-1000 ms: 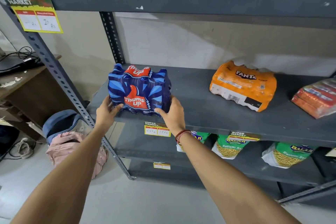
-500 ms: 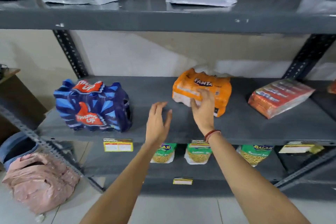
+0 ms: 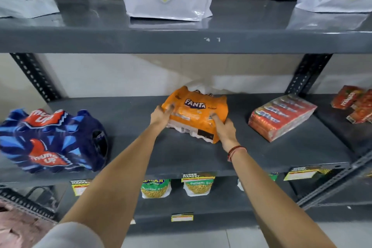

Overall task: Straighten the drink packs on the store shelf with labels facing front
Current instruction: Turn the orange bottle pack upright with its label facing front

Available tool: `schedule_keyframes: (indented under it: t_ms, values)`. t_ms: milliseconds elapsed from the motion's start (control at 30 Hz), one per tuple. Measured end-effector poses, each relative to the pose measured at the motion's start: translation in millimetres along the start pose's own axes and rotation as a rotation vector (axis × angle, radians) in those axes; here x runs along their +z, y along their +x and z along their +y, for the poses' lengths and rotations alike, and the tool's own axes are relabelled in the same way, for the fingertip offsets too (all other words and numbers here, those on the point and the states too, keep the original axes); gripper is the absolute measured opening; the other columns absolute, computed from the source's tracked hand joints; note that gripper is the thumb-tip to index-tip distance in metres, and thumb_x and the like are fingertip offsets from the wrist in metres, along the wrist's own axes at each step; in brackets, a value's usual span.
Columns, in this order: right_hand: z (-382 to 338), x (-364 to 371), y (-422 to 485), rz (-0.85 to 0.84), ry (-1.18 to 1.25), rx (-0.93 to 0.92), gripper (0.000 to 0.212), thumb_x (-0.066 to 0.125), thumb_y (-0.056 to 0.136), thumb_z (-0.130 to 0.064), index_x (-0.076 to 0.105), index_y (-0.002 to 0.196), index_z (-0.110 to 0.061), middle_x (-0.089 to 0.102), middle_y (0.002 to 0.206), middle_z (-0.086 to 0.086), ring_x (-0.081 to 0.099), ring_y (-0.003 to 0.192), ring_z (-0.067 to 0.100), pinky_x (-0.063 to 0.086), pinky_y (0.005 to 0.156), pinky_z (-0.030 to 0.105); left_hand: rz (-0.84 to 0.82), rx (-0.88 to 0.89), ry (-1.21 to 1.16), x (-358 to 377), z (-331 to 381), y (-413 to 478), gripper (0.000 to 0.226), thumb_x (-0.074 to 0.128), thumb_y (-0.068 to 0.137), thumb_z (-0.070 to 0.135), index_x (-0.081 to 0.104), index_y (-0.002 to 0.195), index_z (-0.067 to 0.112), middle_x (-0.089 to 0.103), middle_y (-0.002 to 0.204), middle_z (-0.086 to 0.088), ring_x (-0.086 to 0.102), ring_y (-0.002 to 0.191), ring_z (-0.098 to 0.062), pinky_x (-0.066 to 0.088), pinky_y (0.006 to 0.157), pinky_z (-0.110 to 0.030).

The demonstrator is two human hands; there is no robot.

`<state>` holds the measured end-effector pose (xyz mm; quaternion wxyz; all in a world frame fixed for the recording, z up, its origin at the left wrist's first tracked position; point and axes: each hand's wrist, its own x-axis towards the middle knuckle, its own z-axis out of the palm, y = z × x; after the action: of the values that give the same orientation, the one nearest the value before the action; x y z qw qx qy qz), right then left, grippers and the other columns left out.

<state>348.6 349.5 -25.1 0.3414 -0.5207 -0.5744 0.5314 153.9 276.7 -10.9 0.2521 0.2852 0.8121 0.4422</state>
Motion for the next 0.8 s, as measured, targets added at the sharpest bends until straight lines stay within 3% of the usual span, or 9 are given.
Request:
schedule_keyframes:
  t_ms: [133,300,433,533,633,800]
  values:
    - [8,-3,-11,-0.073,0.088,-0.073,0.052,0.06,0.085,-0.045,0.049,0.127,-0.016,0.062,0.124,0.009,0.062,0.097,0.019,0.051,0.083,0.031,0.032,0.089,-0.088,-3,-19,-15,0.062,0.047,0.088,0.054,0.045,0.129,0.008,0.058,0.123,-0.011,0.056,0.095,-0.021,0.045,0.076,-0.031]
    - [35,-9,-42,-0.163,-0.008,-0.323,0.07,0.056,0.087,-0.045,0.026,0.145,-0.021,0.058,0.128,-0.003,0.059,0.108,0.01,0.048,0.084,0.01,-0.005,0.214,-0.219,-14,-58,-45,0.057,0.054,0.088,0.044,0.041,0.134,0.012,0.059,0.126,-0.009,0.058,0.113,-0.023,0.047,0.098,-0.04]
    - [44,-19,-48,-0.25,-0.148,-0.41,0.075,0.056,0.087,-0.042,0.017,0.147,-0.021,0.055,0.133,0.0,0.056,0.114,0.013,0.047,0.097,0.026,-0.003,0.223,-0.154,-21,-76,-62,0.062,0.058,0.087,0.042,0.037,0.138,0.014,0.055,0.132,-0.007,0.054,0.117,-0.024,0.044,0.1,-0.041]
    - [50,-26,-47,-0.288,-0.235,-0.409,0.075,0.059,0.085,-0.045,0.019,0.145,-0.025,0.055,0.132,-0.001,0.055,0.112,0.011,0.043,0.094,0.024,-0.004,0.196,-0.179,-19,-88,-76,0.065,0.064,0.084,0.037,0.036,0.138,0.015,0.053,0.135,-0.005,0.052,0.122,-0.021,0.041,0.1,-0.032]
    - [59,-28,-46,-0.271,-0.309,-0.411,0.072,0.064,0.084,-0.039,0.027,0.142,-0.017,0.058,0.129,0.008,0.058,0.113,0.023,0.043,0.088,0.024,0.042,0.175,-0.166,-10,-96,-88,0.061,0.067,0.083,0.03,0.04,0.135,0.012,0.056,0.133,-0.008,0.052,0.122,-0.023,0.039,0.093,-0.024]
    - [57,-27,-48,-0.275,-0.232,-0.35,0.077,0.068,0.08,-0.041,0.029,0.142,-0.017,0.053,0.135,0.008,0.054,0.12,0.024,0.044,0.095,0.032,0.192,0.16,-0.094,-4,-84,-105,0.05,0.06,0.089,0.029,0.042,0.131,0.009,0.059,0.126,-0.012,0.055,0.115,-0.03,0.042,0.088,-0.032]
